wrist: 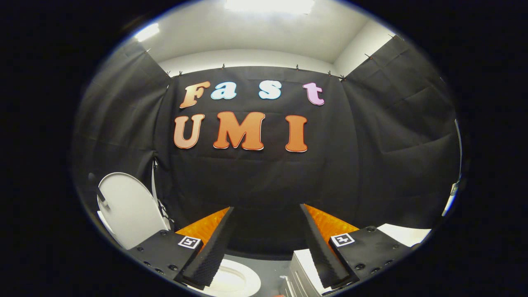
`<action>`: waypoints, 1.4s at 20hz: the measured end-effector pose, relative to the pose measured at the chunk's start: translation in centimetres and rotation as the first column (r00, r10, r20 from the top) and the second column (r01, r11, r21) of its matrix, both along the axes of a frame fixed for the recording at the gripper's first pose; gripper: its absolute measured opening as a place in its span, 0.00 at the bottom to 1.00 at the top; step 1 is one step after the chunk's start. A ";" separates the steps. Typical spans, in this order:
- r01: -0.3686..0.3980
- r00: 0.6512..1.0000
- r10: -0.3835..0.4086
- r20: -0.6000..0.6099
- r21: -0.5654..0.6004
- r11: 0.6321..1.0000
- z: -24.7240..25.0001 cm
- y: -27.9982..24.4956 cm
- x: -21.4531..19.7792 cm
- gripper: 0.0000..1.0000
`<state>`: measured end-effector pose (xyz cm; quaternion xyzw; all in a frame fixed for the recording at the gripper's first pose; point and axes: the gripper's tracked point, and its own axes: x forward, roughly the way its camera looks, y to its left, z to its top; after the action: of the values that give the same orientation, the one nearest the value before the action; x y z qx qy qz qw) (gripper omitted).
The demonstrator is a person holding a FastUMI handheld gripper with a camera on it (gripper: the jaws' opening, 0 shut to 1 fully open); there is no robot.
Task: Open the toilet lid.
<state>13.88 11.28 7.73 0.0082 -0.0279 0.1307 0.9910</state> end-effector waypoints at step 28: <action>0.109 0.991 -0.107 -0.084 0.022 0.994 -9.4 -5.2 -10.3 0.99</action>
<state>3.54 6.11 -1.66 0.0251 0.0109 0.0760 0.9967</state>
